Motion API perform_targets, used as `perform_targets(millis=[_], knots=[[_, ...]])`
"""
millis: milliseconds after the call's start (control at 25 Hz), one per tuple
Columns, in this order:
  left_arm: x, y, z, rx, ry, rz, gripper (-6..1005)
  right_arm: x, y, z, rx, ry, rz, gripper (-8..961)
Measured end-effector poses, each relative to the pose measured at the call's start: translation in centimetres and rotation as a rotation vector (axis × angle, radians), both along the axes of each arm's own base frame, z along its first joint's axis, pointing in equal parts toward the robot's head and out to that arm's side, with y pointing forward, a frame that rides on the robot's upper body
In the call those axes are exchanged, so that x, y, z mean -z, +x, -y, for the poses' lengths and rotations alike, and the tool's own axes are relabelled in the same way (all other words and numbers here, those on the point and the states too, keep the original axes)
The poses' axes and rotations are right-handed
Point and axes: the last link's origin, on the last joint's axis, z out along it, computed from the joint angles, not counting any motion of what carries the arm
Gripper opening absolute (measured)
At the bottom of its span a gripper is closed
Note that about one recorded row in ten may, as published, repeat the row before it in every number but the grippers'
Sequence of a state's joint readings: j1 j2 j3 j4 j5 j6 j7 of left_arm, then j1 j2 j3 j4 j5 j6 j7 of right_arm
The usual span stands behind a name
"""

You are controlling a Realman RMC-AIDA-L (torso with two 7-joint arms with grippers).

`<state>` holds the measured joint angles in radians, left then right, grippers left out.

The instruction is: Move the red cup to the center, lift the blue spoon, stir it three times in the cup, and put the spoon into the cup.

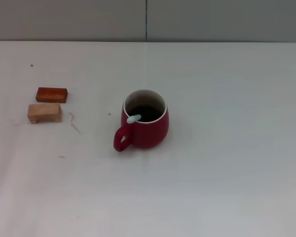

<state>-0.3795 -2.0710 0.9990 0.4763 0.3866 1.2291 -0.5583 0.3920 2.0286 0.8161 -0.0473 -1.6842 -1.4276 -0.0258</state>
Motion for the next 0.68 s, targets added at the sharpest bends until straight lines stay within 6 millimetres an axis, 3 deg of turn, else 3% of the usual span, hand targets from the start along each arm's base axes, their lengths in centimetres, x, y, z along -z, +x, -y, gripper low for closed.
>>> perform_targets(millis=[320,680], knots=[[4.2,-4.9,0.3,-0.38,0.035,-0.093,517,-0.7,0.0,-1.6,0.01,-0.022,-0.005,627],[4.5,-5.8,1.0,-0.41,0.016,-0.017,513,-1.0,-0.3,-2.1,-0.005,-0.018,-0.003,627]])
